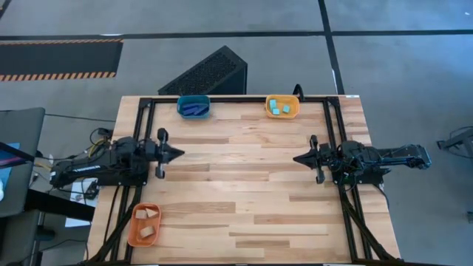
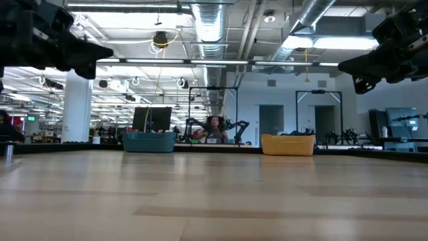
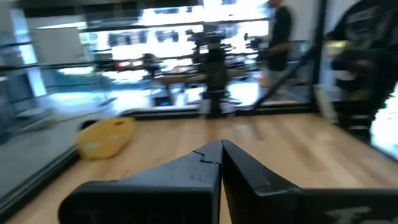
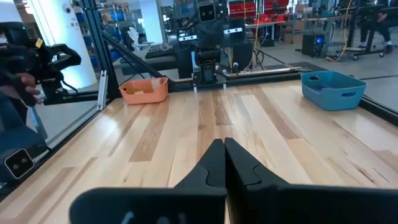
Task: Sort & place blocks by color
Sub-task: Return to Home Position
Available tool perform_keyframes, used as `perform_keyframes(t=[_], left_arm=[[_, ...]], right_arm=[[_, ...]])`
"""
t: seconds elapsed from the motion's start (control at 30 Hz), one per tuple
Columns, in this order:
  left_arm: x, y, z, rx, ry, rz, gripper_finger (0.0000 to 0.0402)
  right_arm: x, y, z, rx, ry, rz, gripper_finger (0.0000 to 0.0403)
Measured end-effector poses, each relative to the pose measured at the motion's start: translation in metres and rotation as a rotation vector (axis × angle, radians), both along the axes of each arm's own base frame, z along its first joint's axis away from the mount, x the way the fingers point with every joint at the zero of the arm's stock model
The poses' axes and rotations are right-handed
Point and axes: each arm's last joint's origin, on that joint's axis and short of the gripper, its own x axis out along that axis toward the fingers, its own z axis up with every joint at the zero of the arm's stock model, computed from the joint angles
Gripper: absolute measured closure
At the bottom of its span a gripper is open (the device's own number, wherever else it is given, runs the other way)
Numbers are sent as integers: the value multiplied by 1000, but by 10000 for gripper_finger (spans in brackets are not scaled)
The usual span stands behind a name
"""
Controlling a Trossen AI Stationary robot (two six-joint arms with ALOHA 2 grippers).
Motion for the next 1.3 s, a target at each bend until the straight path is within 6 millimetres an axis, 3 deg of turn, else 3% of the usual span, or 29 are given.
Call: perform_keyframes(t=[0.17, 0.4, 0.63, 1.3], left_arm=[[0, 4, -2, -91, 10, 123, 401], [-2, -7, 3, -192, 72, -127, 401], [-1, -6, 0, -116, 74, 121, 401], [-1, -7, 0, -125, 83, 112, 401]], right_arm=[[0, 0, 0, 0, 0, 0, 395], [0, 0, 0, 0, 1, 0, 395], [0, 0, 0, 0, 1, 0, 395], [0, 0, 0, 0, 1, 0, 395]])
